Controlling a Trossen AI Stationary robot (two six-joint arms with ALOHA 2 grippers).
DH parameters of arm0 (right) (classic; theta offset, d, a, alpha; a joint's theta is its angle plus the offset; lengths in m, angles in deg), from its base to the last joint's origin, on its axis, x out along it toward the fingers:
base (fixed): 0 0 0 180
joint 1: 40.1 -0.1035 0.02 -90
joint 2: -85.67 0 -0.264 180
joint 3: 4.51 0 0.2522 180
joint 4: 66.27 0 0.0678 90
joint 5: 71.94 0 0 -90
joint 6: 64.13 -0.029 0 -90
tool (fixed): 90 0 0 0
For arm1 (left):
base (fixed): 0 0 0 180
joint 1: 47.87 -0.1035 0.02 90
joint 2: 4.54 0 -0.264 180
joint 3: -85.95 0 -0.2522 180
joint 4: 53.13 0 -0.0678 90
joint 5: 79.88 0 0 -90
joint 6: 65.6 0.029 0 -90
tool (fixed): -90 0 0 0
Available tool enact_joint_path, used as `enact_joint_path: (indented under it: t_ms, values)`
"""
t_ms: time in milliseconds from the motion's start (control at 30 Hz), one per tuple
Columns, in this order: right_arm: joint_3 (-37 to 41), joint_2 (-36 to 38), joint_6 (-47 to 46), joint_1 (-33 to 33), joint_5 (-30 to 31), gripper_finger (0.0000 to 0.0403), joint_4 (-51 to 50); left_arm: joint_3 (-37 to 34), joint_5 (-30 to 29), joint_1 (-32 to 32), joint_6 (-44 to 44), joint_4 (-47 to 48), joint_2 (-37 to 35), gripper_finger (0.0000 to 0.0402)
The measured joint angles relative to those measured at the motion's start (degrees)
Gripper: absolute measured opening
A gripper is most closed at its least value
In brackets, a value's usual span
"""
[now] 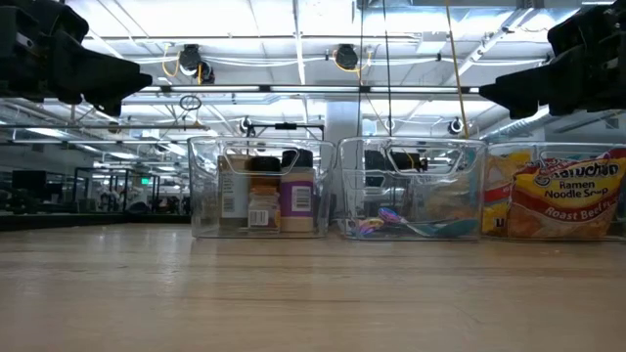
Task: Pick & Place Food Item
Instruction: Return to Home Position
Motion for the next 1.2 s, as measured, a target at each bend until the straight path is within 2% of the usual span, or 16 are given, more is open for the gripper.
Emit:
enact_joint_path:
  t_ms: [1200]
  values:
    - [0.1,0.0,0.0,0.0,0.0,0.0186,0.0,0.1,0.0,0.0,0.0,-0.1,0.0,0.0159]
